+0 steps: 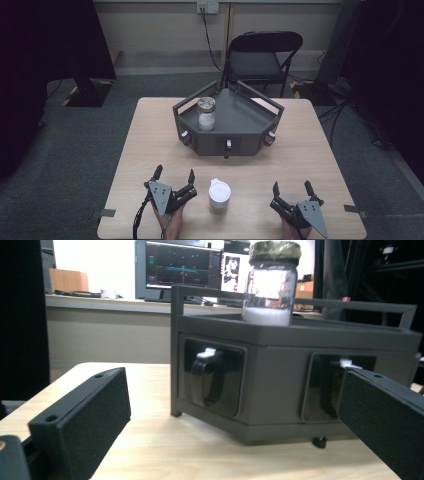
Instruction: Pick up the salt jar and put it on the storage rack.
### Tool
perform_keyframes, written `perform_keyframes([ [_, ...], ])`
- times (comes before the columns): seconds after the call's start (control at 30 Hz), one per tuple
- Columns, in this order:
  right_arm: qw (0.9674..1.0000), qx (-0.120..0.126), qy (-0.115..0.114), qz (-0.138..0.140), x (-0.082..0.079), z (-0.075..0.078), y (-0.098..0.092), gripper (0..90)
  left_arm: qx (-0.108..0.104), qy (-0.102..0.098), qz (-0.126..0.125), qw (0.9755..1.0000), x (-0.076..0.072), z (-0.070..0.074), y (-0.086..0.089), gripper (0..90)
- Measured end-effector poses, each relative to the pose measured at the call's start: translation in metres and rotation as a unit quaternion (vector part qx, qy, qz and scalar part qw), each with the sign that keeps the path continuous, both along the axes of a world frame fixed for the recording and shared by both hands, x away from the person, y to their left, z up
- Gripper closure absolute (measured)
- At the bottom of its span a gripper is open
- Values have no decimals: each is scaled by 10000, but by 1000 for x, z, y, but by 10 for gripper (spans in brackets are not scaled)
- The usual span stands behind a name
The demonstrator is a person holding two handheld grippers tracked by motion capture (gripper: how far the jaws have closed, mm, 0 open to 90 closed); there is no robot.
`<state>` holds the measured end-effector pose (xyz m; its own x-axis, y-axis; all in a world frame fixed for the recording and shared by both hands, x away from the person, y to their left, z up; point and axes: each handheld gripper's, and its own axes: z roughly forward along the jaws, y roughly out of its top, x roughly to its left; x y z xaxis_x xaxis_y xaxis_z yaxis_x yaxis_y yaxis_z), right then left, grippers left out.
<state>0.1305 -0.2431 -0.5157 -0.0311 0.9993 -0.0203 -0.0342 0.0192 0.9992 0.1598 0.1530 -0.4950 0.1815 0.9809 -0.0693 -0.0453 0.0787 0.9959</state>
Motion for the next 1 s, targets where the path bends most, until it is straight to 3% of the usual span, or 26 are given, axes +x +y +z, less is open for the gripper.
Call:
perform_keyframes([
  [0.53,10000,0,1,-12,0,0,0,11,127,169,94,9997,-1,-15,5,0],
  [0.67,10000,0,0,-14,0,0,0,11,309,274,167,9990,1,-19,1,0],
  [0.77,10000,-1,-1,-16,0,0,1,11,293,109,263,9992,-2,-25,-1,0],
  [1.0,10000,1,-3,-11,0,0,0,10,300,111,341,9989,-2,-25,-4,0],
])
